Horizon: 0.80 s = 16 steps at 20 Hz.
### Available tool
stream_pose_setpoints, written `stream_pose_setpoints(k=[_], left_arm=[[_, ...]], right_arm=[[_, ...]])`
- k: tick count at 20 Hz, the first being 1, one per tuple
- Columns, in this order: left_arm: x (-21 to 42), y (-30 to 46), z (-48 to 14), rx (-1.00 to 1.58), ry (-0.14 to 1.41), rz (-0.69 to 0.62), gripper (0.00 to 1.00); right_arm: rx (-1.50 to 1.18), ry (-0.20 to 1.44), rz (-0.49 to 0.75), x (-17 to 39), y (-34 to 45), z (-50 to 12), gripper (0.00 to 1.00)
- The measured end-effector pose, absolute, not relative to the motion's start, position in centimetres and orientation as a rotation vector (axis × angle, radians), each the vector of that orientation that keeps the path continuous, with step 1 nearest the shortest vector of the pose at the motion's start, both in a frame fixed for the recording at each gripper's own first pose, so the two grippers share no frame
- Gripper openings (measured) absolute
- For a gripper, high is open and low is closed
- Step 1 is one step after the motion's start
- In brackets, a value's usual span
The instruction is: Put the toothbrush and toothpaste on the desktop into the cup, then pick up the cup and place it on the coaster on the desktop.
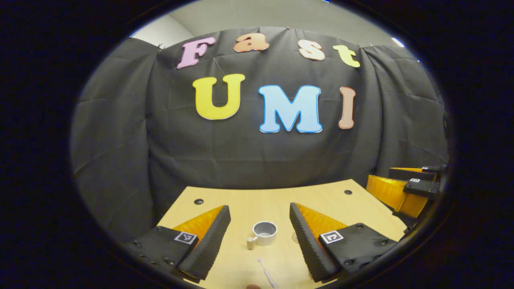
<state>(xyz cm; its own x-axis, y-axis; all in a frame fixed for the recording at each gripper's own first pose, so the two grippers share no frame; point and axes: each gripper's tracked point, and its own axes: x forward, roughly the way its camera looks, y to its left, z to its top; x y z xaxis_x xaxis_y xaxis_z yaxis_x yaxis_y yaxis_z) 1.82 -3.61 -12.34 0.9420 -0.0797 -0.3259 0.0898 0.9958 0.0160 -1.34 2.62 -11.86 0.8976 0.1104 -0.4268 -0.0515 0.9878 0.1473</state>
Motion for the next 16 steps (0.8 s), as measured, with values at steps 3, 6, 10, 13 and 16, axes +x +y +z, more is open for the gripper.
stream_pose_setpoints(k=[3, 6, 10, 13, 16], left_arm=[[1.9, -3.8, -15.7, 0.025, 0.405, -0.086, 0.95], [2.1, -3.7, -19.1, 0.005, 0.473, -0.089, 0.95], [1.9, -3.8, -24.3, -0.013, 0.583, -0.092, 0.95], [1.6, -3.9, -28.0, -0.025, 0.660, -0.090, 0.95], [1.1, -4.0, -31.0, -0.049, 0.742, -0.068, 0.95]], right_arm=[[0.148, 0.540, 0.094, -2.0, 3.3, -14.9, 0.89], [0.157, 0.639, 0.100, -2.6, 3.9, -18.0, 0.89], [0.178, 0.778, 0.113, -4.1, 4.8, -22.3, 0.89], [0.191, 0.873, 0.121, -4.4, 5.3, -25.2, 0.89], [0.191, 0.959, 0.131, -5.3, 5.8, -28.2, 0.90]])
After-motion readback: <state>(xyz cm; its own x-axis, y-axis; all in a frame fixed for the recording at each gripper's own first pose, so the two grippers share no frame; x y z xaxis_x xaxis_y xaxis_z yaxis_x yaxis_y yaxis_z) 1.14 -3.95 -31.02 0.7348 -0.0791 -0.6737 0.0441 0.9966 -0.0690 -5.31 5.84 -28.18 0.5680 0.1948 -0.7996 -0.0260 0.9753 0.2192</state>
